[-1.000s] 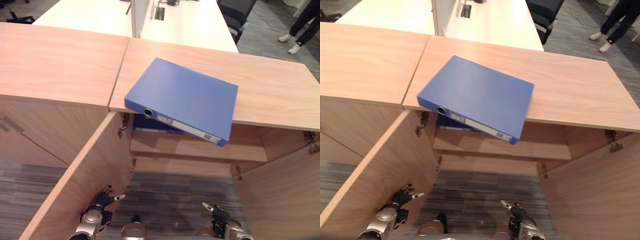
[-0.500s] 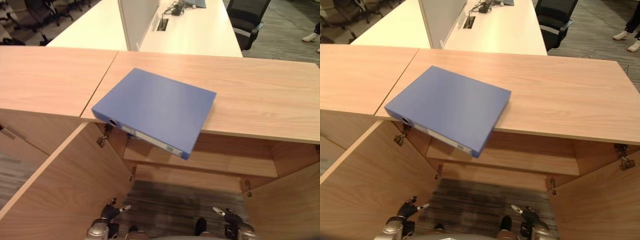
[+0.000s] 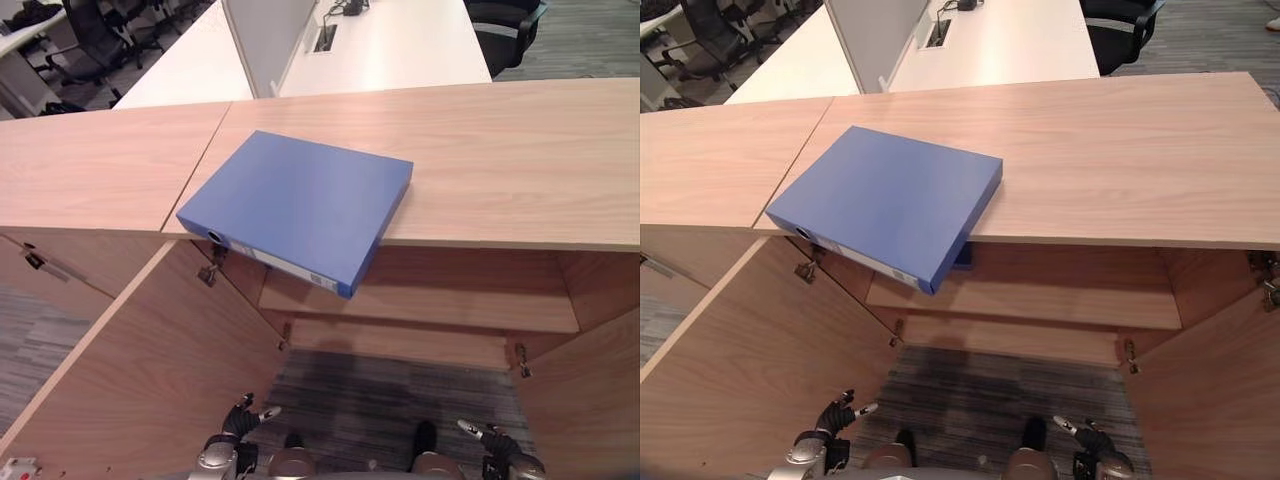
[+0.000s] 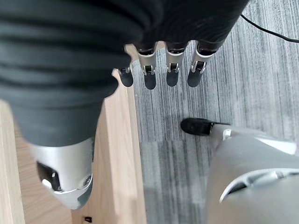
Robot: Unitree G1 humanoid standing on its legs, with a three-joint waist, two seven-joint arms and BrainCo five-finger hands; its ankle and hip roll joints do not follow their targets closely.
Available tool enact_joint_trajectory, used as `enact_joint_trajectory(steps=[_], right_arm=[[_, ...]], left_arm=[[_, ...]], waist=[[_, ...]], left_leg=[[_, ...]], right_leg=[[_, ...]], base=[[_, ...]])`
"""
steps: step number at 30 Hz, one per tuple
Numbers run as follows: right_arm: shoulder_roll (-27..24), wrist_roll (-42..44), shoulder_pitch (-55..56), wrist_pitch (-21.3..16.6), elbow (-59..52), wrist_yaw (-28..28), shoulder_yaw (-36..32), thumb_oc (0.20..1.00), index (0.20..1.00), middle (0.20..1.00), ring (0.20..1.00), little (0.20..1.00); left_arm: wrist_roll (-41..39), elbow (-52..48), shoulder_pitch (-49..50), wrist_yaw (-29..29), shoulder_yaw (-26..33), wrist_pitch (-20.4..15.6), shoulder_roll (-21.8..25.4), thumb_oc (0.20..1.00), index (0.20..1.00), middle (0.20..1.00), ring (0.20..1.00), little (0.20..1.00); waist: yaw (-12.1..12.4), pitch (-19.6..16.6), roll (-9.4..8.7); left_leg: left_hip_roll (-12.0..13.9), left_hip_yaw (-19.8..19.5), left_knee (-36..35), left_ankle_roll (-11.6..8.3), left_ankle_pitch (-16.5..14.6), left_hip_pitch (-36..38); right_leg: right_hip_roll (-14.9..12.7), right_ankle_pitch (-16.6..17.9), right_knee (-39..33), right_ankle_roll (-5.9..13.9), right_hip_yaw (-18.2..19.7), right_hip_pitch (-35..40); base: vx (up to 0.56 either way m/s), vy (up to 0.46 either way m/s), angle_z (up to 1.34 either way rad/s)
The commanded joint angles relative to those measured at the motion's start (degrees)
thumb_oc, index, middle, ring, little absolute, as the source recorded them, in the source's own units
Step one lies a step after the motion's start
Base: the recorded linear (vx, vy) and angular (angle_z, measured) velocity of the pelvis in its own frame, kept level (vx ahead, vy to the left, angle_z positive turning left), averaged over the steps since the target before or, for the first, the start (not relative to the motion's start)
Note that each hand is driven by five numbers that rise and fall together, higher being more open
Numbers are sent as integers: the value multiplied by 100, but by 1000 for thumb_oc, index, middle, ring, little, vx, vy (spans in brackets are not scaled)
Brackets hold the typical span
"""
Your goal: Put the empty folder in the office cabinet
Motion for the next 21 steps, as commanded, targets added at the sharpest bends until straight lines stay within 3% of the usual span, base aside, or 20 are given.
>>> enact_joint_trajectory(steps=[1,4,6,8,9,11,12,13,16,18,21], right_arm=[[47,39,-294,-107,51,-60,-134,1000,1000,1000,1000,1000],[162,3,-220,-37,80,-24,-197,1000,1000,1000,1000,1000],[251,11,-138,2,75,-32,-252,1000,1000,1000,1000,1000],[274,-8,-117,10,73,-38,-265,1000,1000,1000,1000,1000],[384,-9,-88,36,42,-24,-304,1000,1000,1000,1000,1000],[453,54,-105,52,15,-23,-319,1000,1000,1000,1000,1000],[549,89,-156,43,-76,8,-239,1000,1000,1000,1000,1000],[577,87,-157,40,-116,31,-194,1000,1000,1000,1000,1000],[622,67,-144,-17,-7,22,-173,1000,1000,1000,1000,1000],[632,49,-135,-28,36,-5,-147,1000,1000,1000,1000,1000],[653,-4,-118,-29,75,-14,-75,1000,1000,1000,1000,1000]], left_arm=[[-141,-165,-300,-5,-68,-158,229,1000,1000,1000,1000,1000],[54,-179,-319,-43,-98,-115,221,1000,1000,1000,1000,1000],[102,-254,-356,-59,-153,-132,226,1000,1000,1000,1000,1000],[140,-272,-359,-65,-167,-138,240,1000,1000,1000,1000,1000],[185,-313,-335,-103,-168,-122,292,1000,1000,1000,1000,1000],[184,-329,-297,-120,-143,-108,333,1000,1000,1000,1000,1000],[224,-355,-273,-135,-128,-104,437,1000,1000,1000,1000,1000],[228,-375,-268,-137,-108,-102,484,1000,1000,1000,1000,1000],[192,-315,-242,-95,-40,-117,482,1000,1000,1000,1000,1000],[243,-317,-229,-20,4,-144,488,1000,1000,1000,1000,1000],[309,-322,-244,31,31,-158,499,1000,1000,1000,1000,1000]], waist=[[-119,48,-185],[-336,-120,-105],[-360,-151,-144],[-353,-150,-175],[-340,-115,-261],[-290,-45,-318],[-242,66,-340],[-169,115,-315],[4,-110,-323],[107,-239,-351],[162,-317,-366]], left_leg=[[-21,-443,1732,394,-858,-85],[-307,-77,704,709,-1672,578],[-546,-86,320,899,-1745,695],[-637,-93,210,944,-1738,745],[-823,-93,-31,1056,-1722,828],[-908,-49,-126,1133,-1700,897],[-932,-8,-143,1250,-1593,856],[-950,51,-92,1346,-1543,784],[-1058,145,-68,1440,-1255,385],[-1045,186,-147,1397,-1195,332],[-989,226,-196,1343,-1171,317]], right_leg=[[-55,-910,509,226,-257,416],[-168,-674,811,409,-228,19],[-383,-416,887,549,-231,-120],[-476,-309,887,611,-230,-148],[-671,-24,930,775,-202,-252],[-798,192,1052,903,-215,-344],[-779,191,1476,994,-32,-411],[-624,-117,1832,925,135,-318],[-148,-744,1927,762,245,103],[-191,-890,1560,720,181,340],[-237,-833,1252,713,145,417]], base=[[-151,95,-20],[-145,207,6],[-158,251,-1],[-113,217,2],[-119,205,-1],[-227,221,8],[-388,222,-6],[-421,211,-60],[-203,57,-6],[-36,-58,8],[-7,-112,-39]])
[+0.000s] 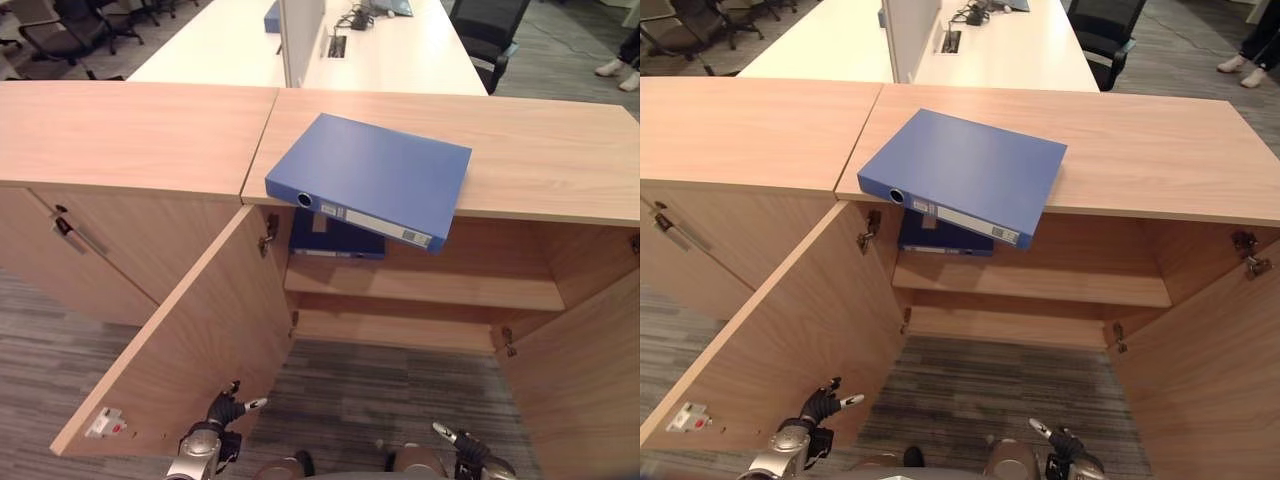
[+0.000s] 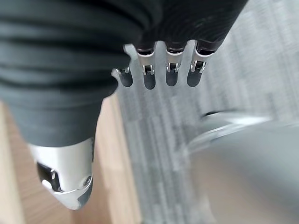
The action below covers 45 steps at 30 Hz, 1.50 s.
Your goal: Put the empty folder in the office cabinet
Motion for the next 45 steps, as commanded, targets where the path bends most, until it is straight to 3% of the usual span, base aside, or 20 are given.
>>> enact_joint_trajectory(steps=[1,8,11,13,14,15,16,17,19,21,25,29,32,36,39,43,45], right_arm=[[-60,-36,-53,-118,-60,-40,102,1000,1000,1000,1000,1000],[-75,-60,-62,-149,-133,-51,172,1000,1000,1000,1000,1000],[-90,-59,-138,-148,-81,-32,191,1000,1000,1000,1000,1000],[-90,80,-196,-159,-132,-42,121,1000,1000,1000,1000,1000],[-91,80,-198,-158,-132,-42,120,1000,1000,1000,1000,1000],[-148,100,-238,-153,-103,-65,113,1000,1000,1000,1000,1000],[-135,64,-219,-140,-92,-48,113,1000,1000,1000,1000,1000],[-70,12,-193,-164,-108,-42,166,1000,1000,1000,1000,1000],[-121,-106,-105,-193,-135,-19,300,1000,1000,1000,1000,1000],[-317,-187,-117,-215,-70,-28,313,1000,1000,1000,1000,1000],[-501,-187,-80,-201,-53,-49,243,1000,1000,1000,1000,1000],[-651,-173,-111,-185,-17,-95,167,1000,1000,1000,1000,1000],[-662,-89,-171,-210,-23,-146,124,1000,1000,1000,1000,1000],[-563,-29,-233,-231,-34,-175,177,1000,1000,1000,1000,1000],[-442,-86,-213,-218,-27,-168,232,1000,1000,1000,1000,1000],[-184,-104,-236,-173,0,-136,273,1000,1000,1000,1000,1000],[-166,-112,-254,-161,0,-125,272,1000,1000,1000,1000,1000]], left_arm=[[188,-179,-284,114,72,-169,-25,1000,1000,1000,1000,1000],[412,-322,-262,201,-76,-195,4,1000,1000,1000,1000,1000],[303,-407,-284,206,-64,-191,44,1000,1000,1000,1000,1000],[257,-544,-306,222,-91,-194,100,1000,1000,1000,1000,1000],[256,-546,-307,222,-91,-193,101,1000,1000,1000,1000,1000],[168,-469,-351,268,-76,-207,130,1000,1000,1000,1000,1000],[181,-429,-378,257,-84,-204,166,1000,1000,1000,1000,1000],[43,-301,-378,313,29,-241,160,1000,1000,1000,1000,1000],[-121,-150,-322,352,146,-271,64,1000,1000,1000,1000,1000],[-186,-23,-288,328,165,-291,-123,1000,1000,1000,1000,1000],[-131,-88,-285,260,87,-264,-165,1000,1000,1000,1000,1000],[-39,-62,-293,229,26,-233,-192,1000,1000,1000,1000,1000],[-20,112,-348,267,22,-239,-199,1000,1000,1000,1000,1000],[-33,245,-368,298,58,-249,-183,1000,1000,1000,1000,1000],[6,294,-340,283,70,-227,-160,1000,1000,1000,1000,1000],[180,361,-349,258,57,-203,-51,1000,1000,1000,1000,1000],[215,354,-359,251,49,-204,-20,1000,1000,1000,1000,1000]], waist=[[-27,-106,76],[-23,-22,86],[52,49,128],[-113,187,195],[-95,189,189],[27,164,285],[45,129,272],[80,33,207],[46,-5,215],[25,2,267],[-62,52,239],[-26,86,198],[16,120,139],[115,195,85],[137,168,85],[140,74,-45],[142,75,-62]], left_leg=[[105,-364,-360,-319,141,-105],[351,-350,-333,-493,263,-75],[504,-252,-240,-495,322,-162],[617,-349,-161,-505,343,-255],[610,-331,-158,-505,335,-251],[877,-297,-185,-719,432,-384],[958,-348,-214,-813,460,-385],[1235,-333,-276,-1012,579,-311],[1621,-326,-118,-1168,725,-354],[1780,-357,290,-1237,1052,-521],[1686,-299,625,-1218,1106,-688],[1162,-500,443,-1053,738,-880],[906,-627,318,-1014,768,-1154],[861,-774,355,-1039,854,-1435],[893,-756,198,-998,834,-1240],[620,-586,-158,-701,624,-817],[565,-563,-168,-645,574,-784]], right_leg=[[-26,355,-212,179,10,-62],[88,346,-407,89,-175,23],[130,302,182,169,-464,-242],[140,384,892,360,221,-804],[132,366,923,362,245,-825],[-530,562,427,272,79,-685],[-636,559,84,231,-202,-452],[-627,633,-223,249,-156,-384],[-275,542,-677,244,-155,-200],[74,467,-1198,110,-388,181],[158,360,-1310,-14,-554,324],[209,282,-1318,-58,-570,326],[253,227,-1318,-49,-549,354],[338,155,-1318,-68,-442,422],[396,99,-1298,-93,-427,509],[174,87,-703,54,-313,342],[114,95,-572,103,-290,279]], base=[[-15,-210,-34],[-1,-148,-4],[-80,-135,-10],[-80,-197,-24],[-47,-425,0],[-13,-444,7],[113,-764,30],[181,-612,6],[174,-658,-36],[70,-473,-25],[27,-176,-19],[51,-93,-2],[73,-46,24],[83,22,10],[122,106,-3],[150,223,-3],[59,152,-6]])
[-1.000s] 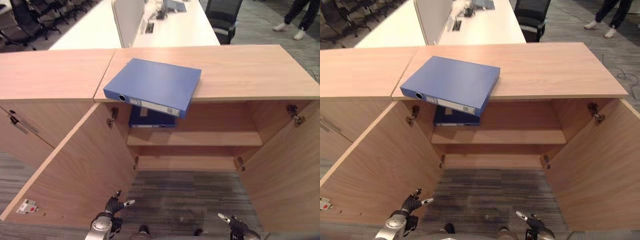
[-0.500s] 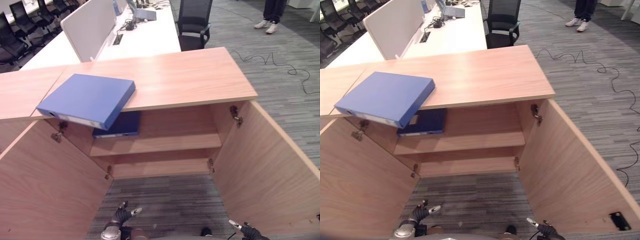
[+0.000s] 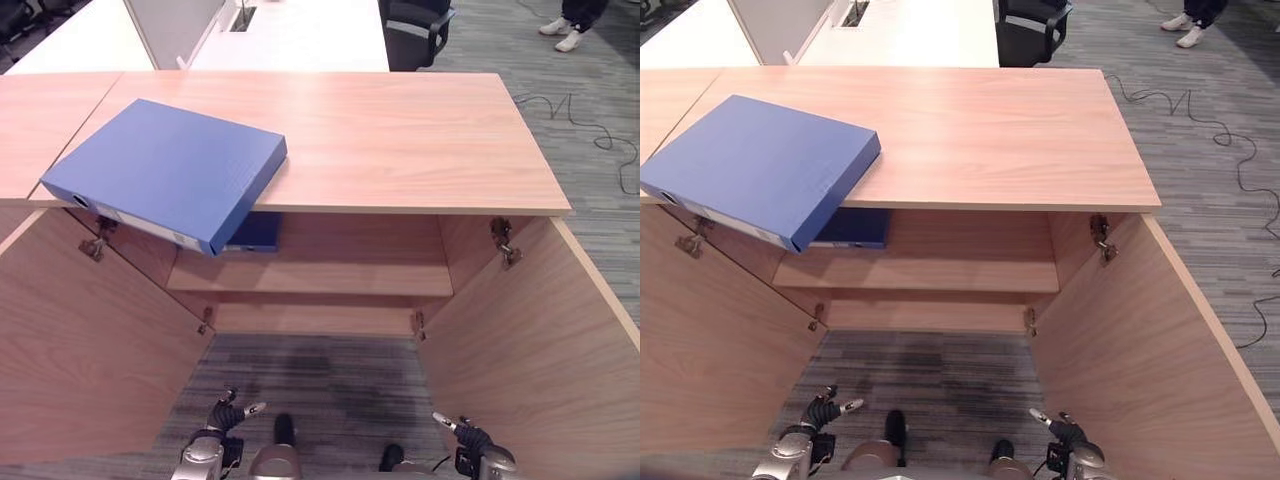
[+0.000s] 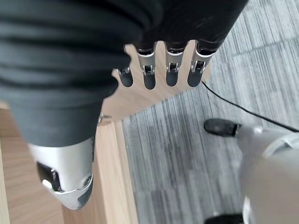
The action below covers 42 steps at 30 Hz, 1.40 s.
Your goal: Put the empty folder in the office cabinet
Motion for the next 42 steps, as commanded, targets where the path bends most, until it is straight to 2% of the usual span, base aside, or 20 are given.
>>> enact_joint_trajectory(steps=[1,5,7,8,10,12,14,15,17,19,26,30,31,32,33,35,38,42], right_arm=[[-127,-47,-212,-60,-49,-11,100,1000,1000,1000,1000,1000],[-47,9,-282,-40,-40,4,49,1000,1000,1000,1000,1000],[-27,34,-311,-30,-41,18,40,1000,1000,1000,1000,1000],[9,43,-359,-24,-60,23,64,1000,1000,1000,1000,1000],[57,48,-335,-22,-71,38,70,1000,1000,1000,1000,1000],[68,46,-320,-21,-77,51,77,1000,1000,1000,1000,1000],[71,90,-279,-41,-91,55,83,1000,1000,1000,1000,1000],[45,212,-229,-80,-56,18,50,1000,1000,1000,1000,1000],[22,193,-170,-79,-38,12,36,1000,1000,1000,1000,1000],[-13,190,-89,-88,-38,3,5,1000,1000,1000,1000,1000],[-163,119,16,-102,-5,-18,-10,1000,1000,1000,1000,1000],[-295,192,-34,-142,-40,-33,-28,1000,1000,1000,1000,1000],[-296,192,-37,-143,-39,-33,-28,1000,1000,1000,1000,1000],[-378,185,-59,-152,-20,-42,-11,1000,1000,1000,1000,1000],[-414,177,-64,-147,-23,-54,-15,1000,1000,1000,1000,1000],[-465,201,-76,-140,-12,-65,-61,1000,1000,1000,1000,1000],[-475,244,-39,-137,16,-53,-115,1000,1000,1000,1000,1000],[-397,326,39,-118,68,-29,-222,1000,1000,1000,1000,1000]], left_arm=[[230,116,-229,22,-16,-138,91,1000,1000,1000,1000,1000],[323,-17,-234,-12,-46,-136,207,1000,1000,1000,1000,1000],[346,-74,-224,-11,-36,-124,257,1000,1000,1000,1000,1000],[327,-101,-226,14,-3,-111,295,1000,1000,1000,1000,1000],[304,-96,-219,13,38,-96,323,1000,1000,1000,1000,1000],[282,-102,-210,14,56,-98,324,1000,1000,1000,1000,1000],[267,-131,-210,18,35,-104,312,1000,1000,1000,1000,1000],[247,-131,-260,4,-22,-87,331,1000,1000,1000,1000,1000],[269,-168,-232,-30,-62,-137,283,1000,1000,1000,1000,1000],[280,-167,-204,-49,-84,-145,226,1000,1000,1000,1000,1000],[234,-178,-145,-66,-124,-165,32,1000,1000,1000,1000,1000],[99,-348,-193,-61,-164,-180,8,1000,1000,1000,1000,1000],[98,-348,-195,-61,-164,-179,8,1000,1000,1000,1000,1000],[-20,-355,-231,-23,-165,-219,-49,1000,1000,1000,1000,1000],[-52,-406,-222,-17,-168,-227,-71,1000,1000,1000,1000,1000],[-40,-469,-181,-7,-170,-224,-80,1000,1000,1000,1000,1000],[-7,-522,-117,-31,-194,-201,-82,1000,1000,1000,1000,1000],[163,-463,-62,-73,-219,-173,-66,1000,1000,1000,1000,1000]], waist=[[68,-46,77],[107,6,40],[117,51,54],[147,116,155],[109,133,250],[58,149,261],[-56,185,247],[-111,192,165],[-110,106,149],[-155,27,174],[-198,-73,258],[-174,116,207],[-180,117,210],[-166,192,204],[-187,201,205],[-224,133,227],[-237,41,273],[-325,-153,320]], left_leg=[[106,-140,301,56,-208,-215],[-60,-40,237,240,-352,-65],[-101,30,195,308,-407,72],[-50,130,147,361,-455,235],[-27,160,90,413,-526,403],[-69,129,66,427,-566,487],[-203,-3,33,453,-611,572],[-331,-108,38,439,-635,573],[-358,-110,23,400,-629,551],[-375,-114,27,365,-605,512],[-315,-159,72,166,-535,473],[-157,-336,1120,-173,-583,-88],[-151,-344,1151,-178,-597,-107],[-25,-483,1504,-359,-449,-308],[80,-487,1559,-389,-415,-321],[228,-523,1350,-363,-539,-143],[273,-616,1030,-326,-589,94],[200,-499,322,-193,-589,539]], right_leg=[[-267,-387,743,416,283,-70],[-470,-205,1400,652,394,-355],[-541,89,1852,771,418,-566],[-591,413,2500,796,216,-858],[-525,482,2952,796,46,-1076],[-437,479,3027,796,81,-1177],[-167,316,2719,796,259,-1299],[-4,44,1897,626,298,-1136],[29,-165,1296,437,211,-889],[145,-241,1026,299,309,-739],[243,-187,379,164,278,-308],[205,-273,188,1,259,-170],[210,-273,184,-3,252,-168],[192,-303,130,-42,275,-95],[177,-304,89,-45,249,-65],[173,-285,30,1,260,-43],[186,-259,32,11,331,-38],[169,-196,35,89,390,-31]], base=[[70,211,0],[50,185,-3],[46,185,-7],[41,192,-11],[78,145,-21],[78,67,-15],[146,38,13],[162,-30,33],[86,-50,48],[49,-27,41],[24,-75,18],[-91,-73,5],[-85,-15,11],[-64,22,10],[-67,41,7],[13,49,-2],[43,37,-11],[72,52,13]])
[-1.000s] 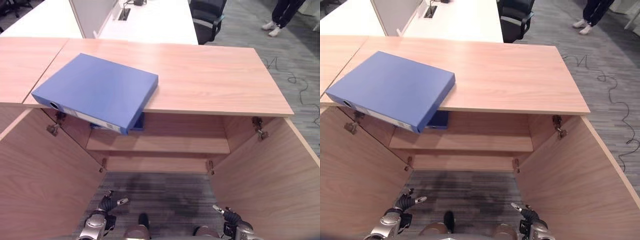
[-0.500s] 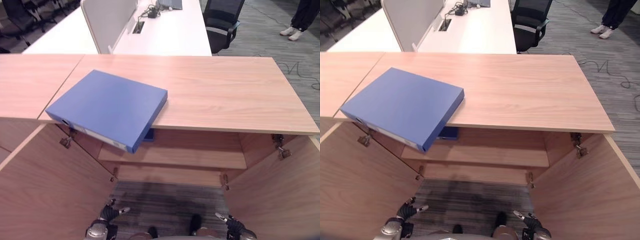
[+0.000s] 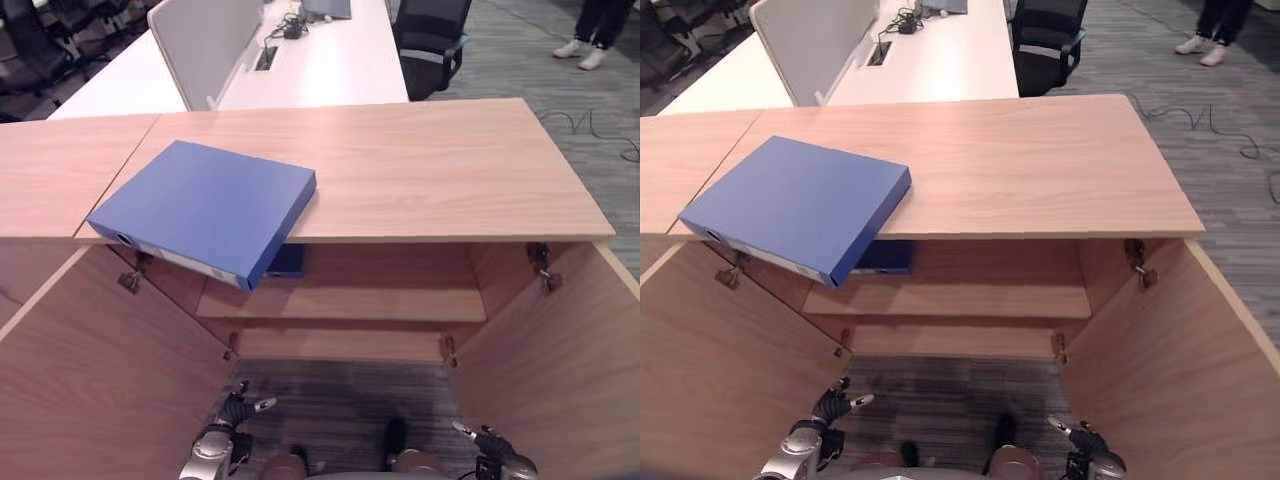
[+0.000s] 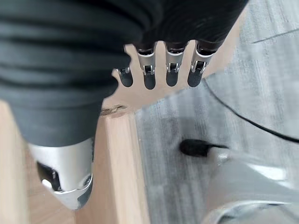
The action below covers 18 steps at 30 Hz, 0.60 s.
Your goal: Put the empty folder in the office cabinet
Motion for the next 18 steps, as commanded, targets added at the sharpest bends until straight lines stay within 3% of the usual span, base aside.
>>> enact_joint_trajectory(steps=[1,11,18], right_arm=[[12,287,-290,-150,16,-29,-84,1000,1000,1000,1000,1000],[198,175,-294,-128,-42,-11,41,1000,1000,1000,1000,1000],[210,136,-352,-231,-134,-110,-76,1000,1000,1000,1000,1000]], left_arm=[[72,52,-170,-12,-53,-149,97,1000,1000,1000,1000,1000],[181,-330,-194,54,-68,-198,201,1000,1000,1000,1000,1000],[1049,-2093,8,368,10,-360,782,1000,1000,1000,1000,1000]], waist=[[41,-9,-128],[115,-34,-145],[321,-16,-241]], left_leg=[[20,-15,-35,-306,226,308],[-121,41,-246,-178,191,436],[-153,-49,-243,-146,175,392]], right_leg=[[-135,-354,-597,462,100,779],[-242,-248,-639,581,125,801],[-294,-231,-645,645,50,845]], base=[[30,55,14],[7,51,0],[-2,11,1]])
